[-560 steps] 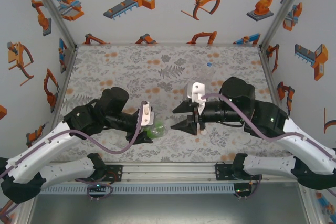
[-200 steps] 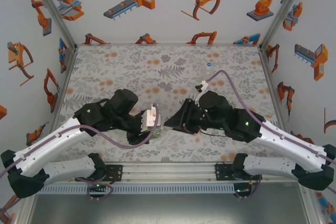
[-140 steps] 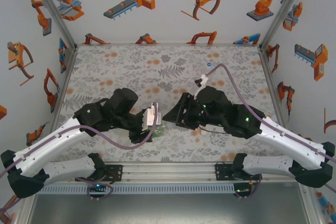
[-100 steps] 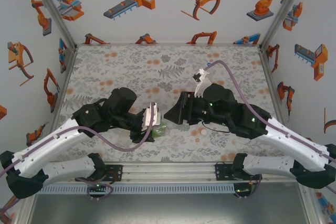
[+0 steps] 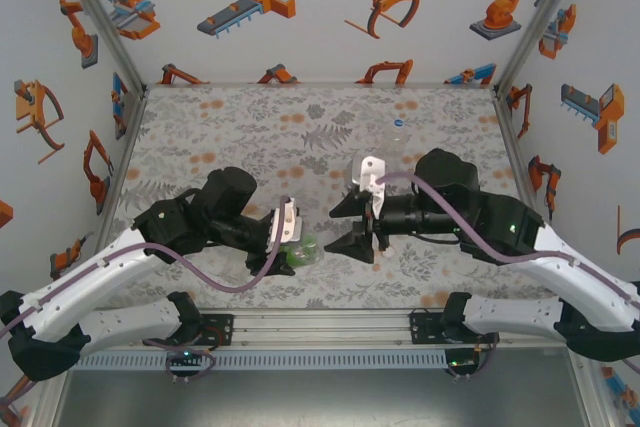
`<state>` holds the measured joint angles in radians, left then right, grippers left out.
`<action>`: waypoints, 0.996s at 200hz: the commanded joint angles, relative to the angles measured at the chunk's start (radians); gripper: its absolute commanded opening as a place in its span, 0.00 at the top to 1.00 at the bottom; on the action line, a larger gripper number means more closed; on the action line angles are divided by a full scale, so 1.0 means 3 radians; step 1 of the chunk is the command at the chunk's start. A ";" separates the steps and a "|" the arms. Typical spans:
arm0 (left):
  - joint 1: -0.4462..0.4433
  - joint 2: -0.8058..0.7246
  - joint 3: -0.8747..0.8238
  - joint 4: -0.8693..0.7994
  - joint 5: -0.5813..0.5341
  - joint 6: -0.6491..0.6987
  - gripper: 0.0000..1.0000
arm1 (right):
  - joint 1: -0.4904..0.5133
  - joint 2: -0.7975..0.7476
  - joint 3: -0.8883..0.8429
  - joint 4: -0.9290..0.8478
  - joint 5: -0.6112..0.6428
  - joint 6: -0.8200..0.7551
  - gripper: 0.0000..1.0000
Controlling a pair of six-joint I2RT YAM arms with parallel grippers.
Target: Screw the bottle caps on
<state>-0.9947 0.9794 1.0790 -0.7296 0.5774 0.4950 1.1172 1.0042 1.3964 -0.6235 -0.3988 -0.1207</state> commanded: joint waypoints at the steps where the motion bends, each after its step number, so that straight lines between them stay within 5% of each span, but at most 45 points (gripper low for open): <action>1: -0.0013 -0.0043 0.0130 -0.0033 0.0136 0.0004 1.00 | 0.0004 0.0094 0.0213 -0.0429 -0.0462 -0.1119 0.43; 104: -0.0013 -0.0013 0.0158 -0.0058 0.0131 0.0019 1.00 | 0.0007 0.0227 0.0142 -0.0354 -0.0491 -0.1198 0.57; 146: -0.0013 -0.0014 0.0153 -0.0058 0.0118 0.0024 1.00 | 0.0004 0.0219 0.0097 -0.0310 -0.0449 -0.1104 0.74; 181: -0.0013 -0.0048 0.0139 -0.0053 -0.0013 0.0014 1.00 | 0.0005 0.0191 -0.0112 0.0113 -0.0137 -0.0239 1.00; 199: -0.0013 -0.0072 0.0116 -0.0041 -0.0204 0.0002 1.00 | 0.0008 0.0162 -0.0292 0.0402 0.0107 0.0569 1.00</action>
<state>-0.9951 0.9779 1.0981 -0.7776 0.5732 0.4946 1.1172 1.0580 1.3739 -0.6559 -0.4763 -0.2951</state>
